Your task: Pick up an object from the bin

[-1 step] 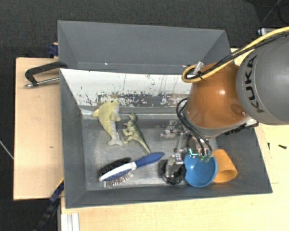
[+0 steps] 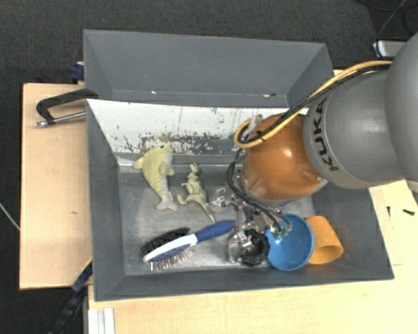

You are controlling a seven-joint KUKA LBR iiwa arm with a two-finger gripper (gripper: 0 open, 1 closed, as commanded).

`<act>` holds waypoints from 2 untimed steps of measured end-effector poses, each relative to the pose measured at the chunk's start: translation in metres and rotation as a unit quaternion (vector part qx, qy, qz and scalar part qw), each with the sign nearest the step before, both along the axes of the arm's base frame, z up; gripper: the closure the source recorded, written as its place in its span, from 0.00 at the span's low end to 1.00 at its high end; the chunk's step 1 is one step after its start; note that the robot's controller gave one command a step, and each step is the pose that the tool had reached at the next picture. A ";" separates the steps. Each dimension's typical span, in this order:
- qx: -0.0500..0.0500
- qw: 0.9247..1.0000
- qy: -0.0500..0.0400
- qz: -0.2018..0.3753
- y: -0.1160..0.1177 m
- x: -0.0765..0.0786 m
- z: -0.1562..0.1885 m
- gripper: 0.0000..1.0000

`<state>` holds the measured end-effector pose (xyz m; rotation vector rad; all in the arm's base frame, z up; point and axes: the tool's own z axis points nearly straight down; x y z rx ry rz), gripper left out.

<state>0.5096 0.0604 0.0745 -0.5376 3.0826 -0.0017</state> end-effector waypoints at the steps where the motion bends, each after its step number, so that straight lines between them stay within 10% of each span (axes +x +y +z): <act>1: 0.001 1.000 0.001 0.001 0.001 -0.001 -0.001 1.00; 2: 0.000 1.000 -0.001 0.011 -0.029 0.009 0.131 1.00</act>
Offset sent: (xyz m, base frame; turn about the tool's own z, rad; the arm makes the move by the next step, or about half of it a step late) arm 0.0000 0.0000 0.0000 0.0000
